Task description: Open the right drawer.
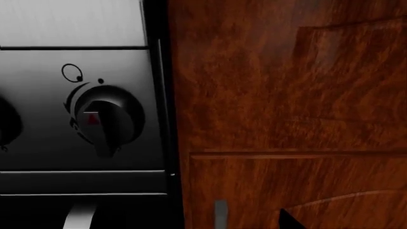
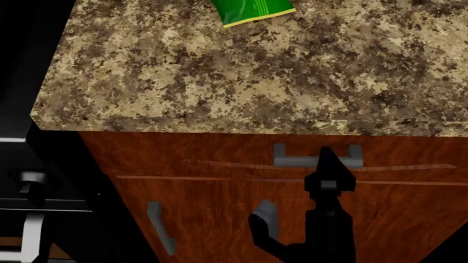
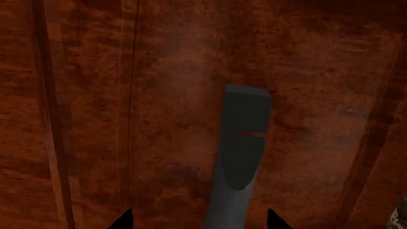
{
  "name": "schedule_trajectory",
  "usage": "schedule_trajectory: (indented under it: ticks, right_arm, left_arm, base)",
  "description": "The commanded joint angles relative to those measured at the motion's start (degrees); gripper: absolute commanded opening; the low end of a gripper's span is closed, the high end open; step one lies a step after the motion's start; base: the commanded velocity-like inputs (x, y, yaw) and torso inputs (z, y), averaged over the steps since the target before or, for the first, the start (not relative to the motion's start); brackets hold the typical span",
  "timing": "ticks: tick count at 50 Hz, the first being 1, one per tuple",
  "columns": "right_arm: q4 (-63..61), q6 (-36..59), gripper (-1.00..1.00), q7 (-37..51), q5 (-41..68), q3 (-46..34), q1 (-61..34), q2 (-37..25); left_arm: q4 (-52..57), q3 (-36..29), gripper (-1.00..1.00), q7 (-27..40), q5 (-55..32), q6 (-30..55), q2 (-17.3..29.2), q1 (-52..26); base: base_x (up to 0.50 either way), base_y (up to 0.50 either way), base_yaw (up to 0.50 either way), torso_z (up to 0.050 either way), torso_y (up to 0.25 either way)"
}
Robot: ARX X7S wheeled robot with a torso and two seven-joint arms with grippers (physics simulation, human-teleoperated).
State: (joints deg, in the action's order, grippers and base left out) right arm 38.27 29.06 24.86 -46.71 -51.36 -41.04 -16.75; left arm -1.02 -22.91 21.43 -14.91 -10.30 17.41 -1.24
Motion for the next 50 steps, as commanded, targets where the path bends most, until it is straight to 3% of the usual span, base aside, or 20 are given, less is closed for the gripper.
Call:
schedule_trajectory:
  ticks: [1,42,43,50]
  right_arm:
    - [4.5,-1.5,1.00,1.2,0.2,-0.6,-1.8,1.2]
    - [24.9,-5.4,1.00,8.5,2.3,-0.3,-9.7,7.0]
    - [25.4,-5.3,-1.00,8.7,2.3,-0.3,-9.8,7.2]
    - [23.2,-5.3,-1.00,9.2,2.4,0.0,-9.2,6.7]
  left_arm:
    - [-0.1,-0.3,1.00,0.2,0.3,-0.1,0.1,-0.1]
    - [-0.4,-1.1,1.00,0.6,0.3,0.0,0.4,-0.3]
    - [-0.5,-1.2,1.00,0.6,0.3,0.0,0.4,-0.3]
    - [-0.6,-1.2,1.00,0.7,0.2,-0.3,0.4,-0.3]
  base:
    - [0.00,0.00,0.00,0.000,0.000]
    - [0.00,0.00,0.00,0.000,0.000]
    - [0.00,0.00,0.00,0.000,0.000]
    - [0.02,0.00,0.00,0.000,0.000]
